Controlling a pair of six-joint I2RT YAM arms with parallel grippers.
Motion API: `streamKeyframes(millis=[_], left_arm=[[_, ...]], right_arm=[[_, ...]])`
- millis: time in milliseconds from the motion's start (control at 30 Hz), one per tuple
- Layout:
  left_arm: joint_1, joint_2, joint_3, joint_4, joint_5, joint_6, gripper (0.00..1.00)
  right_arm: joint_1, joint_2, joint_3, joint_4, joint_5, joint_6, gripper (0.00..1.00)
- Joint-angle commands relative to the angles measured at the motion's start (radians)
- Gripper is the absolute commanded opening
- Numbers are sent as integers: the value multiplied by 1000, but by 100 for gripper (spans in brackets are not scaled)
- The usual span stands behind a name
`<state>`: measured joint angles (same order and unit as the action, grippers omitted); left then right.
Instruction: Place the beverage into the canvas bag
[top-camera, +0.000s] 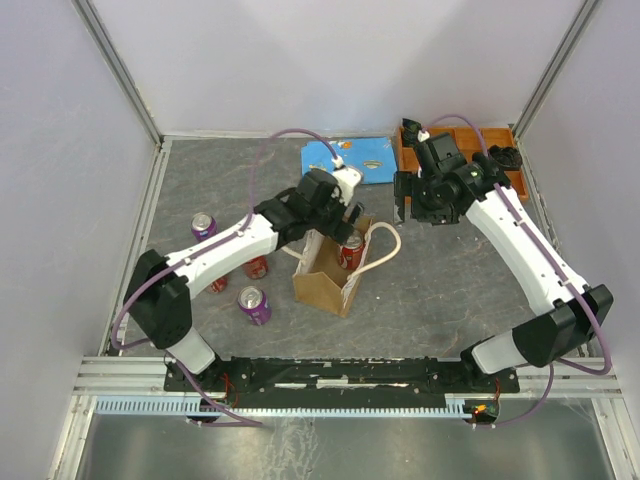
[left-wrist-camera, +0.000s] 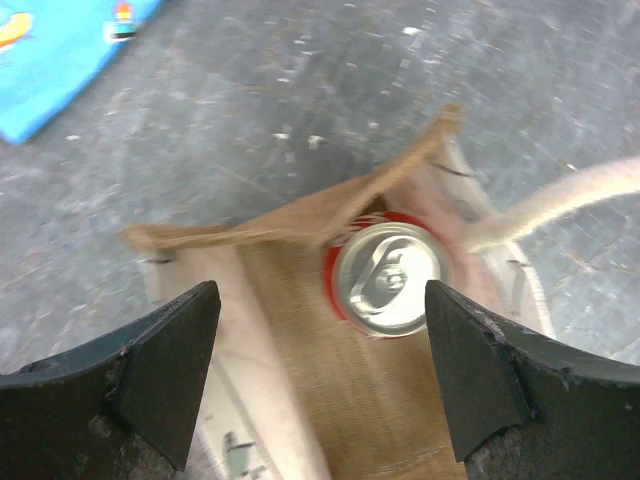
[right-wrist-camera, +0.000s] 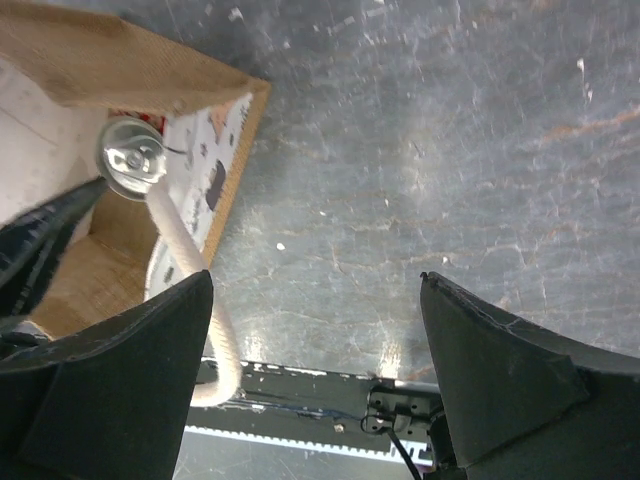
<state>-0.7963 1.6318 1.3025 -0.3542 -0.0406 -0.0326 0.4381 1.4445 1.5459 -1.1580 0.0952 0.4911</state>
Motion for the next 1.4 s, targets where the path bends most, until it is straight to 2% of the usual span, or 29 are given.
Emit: streamKeyframes(millis=[0, 100, 233, 367, 500, 667, 767, 900, 1067, 1367], left_arm=[[131, -106, 91, -13, -77, 13, 88], [243, -136, 141, -45, -58, -19, 88], [338, -179, 173, -65, -48, -28, 88], [393, -211, 131, -112, -49, 3, 86], [435, -245, 60, -224, -32, 11, 84], [453, -288, -29, -384, 18, 80, 85], [454, -283, -45, -487, 68, 110, 87], [454, -274, -50, -566, 60, 150, 88], [453, -235, -89, -588, 41, 185, 89], [453, -182, -191, -500, 32, 217, 89]], right_arm=[[-3, 39, 126, 12, 15, -40, 92], [-3, 80, 178, 25, -3, -47, 92], [-2, 154, 241, 41, -71, -42, 92], [-1, 207, 258, 52, -145, -11, 89], [0, 194, 207, 92, -163, 27, 88], [2, 154, 108, 149, -175, 75, 88], [4, 135, 58, 176, -175, 96, 88], [8, 122, 18, 196, -172, 111, 88], [10, 124, 6, 211, -174, 119, 88], [9, 121, 5, 211, -168, 122, 88]])
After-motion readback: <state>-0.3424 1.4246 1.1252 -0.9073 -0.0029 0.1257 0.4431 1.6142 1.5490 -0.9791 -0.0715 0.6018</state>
